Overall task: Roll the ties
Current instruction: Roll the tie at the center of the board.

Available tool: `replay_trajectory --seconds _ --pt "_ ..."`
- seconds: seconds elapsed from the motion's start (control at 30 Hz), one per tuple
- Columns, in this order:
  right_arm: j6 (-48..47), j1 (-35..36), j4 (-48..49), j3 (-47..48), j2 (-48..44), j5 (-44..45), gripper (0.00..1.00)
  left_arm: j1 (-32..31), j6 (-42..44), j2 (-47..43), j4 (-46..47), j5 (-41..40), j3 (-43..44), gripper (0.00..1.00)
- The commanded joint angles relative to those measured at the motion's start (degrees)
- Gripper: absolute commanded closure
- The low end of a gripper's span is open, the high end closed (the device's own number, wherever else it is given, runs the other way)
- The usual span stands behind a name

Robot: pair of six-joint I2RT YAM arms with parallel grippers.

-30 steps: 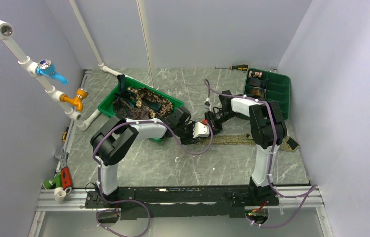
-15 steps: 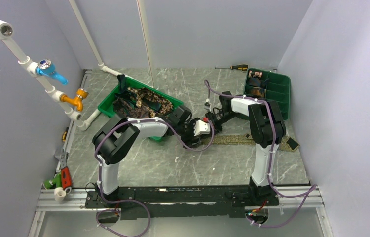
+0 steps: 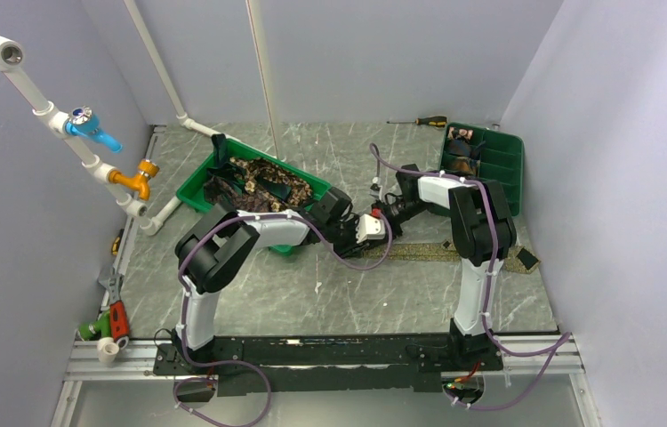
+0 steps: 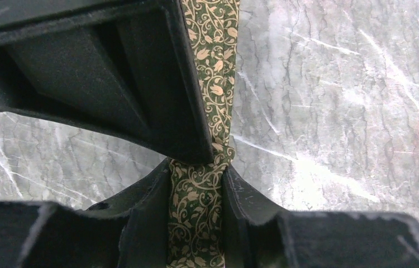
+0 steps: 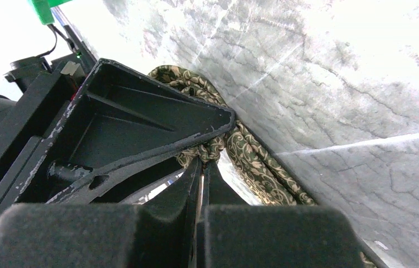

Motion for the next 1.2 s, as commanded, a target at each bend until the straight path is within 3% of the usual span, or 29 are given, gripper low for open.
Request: replay_trajectory --seconds 0.0,0.07,0.13,0.2,0.37,0.5,0.8,0.9,1.0,1.1,1.17 --pt "-3.32 -0.04 -1.58 0.42 0.52 4.84 1.00 0.50 0.39 0.20 -1.66 0.54 -1.43 0.66" --pt "-3.15 -0.53 -0.33 0.12 1.19 7.74 1.00 0.80 0.97 -0.64 -1.70 0.97 -2.33 0.57" --pt "-2.72 -0.85 0.31 0.07 2.04 9.48 1.00 1.25 1.46 -1.98 -0.96 1.33 -3.64 0.37" --pt "-2.50 -0.87 0.68 -0.01 2.86 10.47 1.00 2.23 1.53 -3.92 0.72 2.37 -5.44 0.28" --pt "-2.48 -0.88 1.38 -0.69 3.94 10.26 1.00 3.96 4.13 -6.66 2.79 2.14 -7.54 0.12" --pt "-2.49 -0.78 1.65 -1.02 3.44 9.28 1.00 3.96 5.73 -4.53 1.65 2.53 -6.02 0.09" --pt "-2.48 -0.64 1.57 0.10 4.00 9.04 1.00 2.15 -0.46 -1.60 4.26 5.38 -2.03 0.15" --pt "-2.56 -0.45 1.16 0.68 4.10 8.97 1.00 2.05 -2.87 0.10 2.95 4.27 0.05 0.34" --pt "-2.70 -0.21 0.81 1.08 3.60 9.14 1.00 2.07 -2.20 -1.46 1.95 4.70 -2.63 0.59" --pt "-3.13 0.64 0.22 1.63 3.06 9.30 1.00 2.32 -1.93 -5.15 1.63 4.98 -7.41 0.75" --pt "-3.27 1.22 0.47 1.69 2.79 9.55 1.00 2.39 -2.40 -7.18 1.63 5.23 -10.54 0.79"
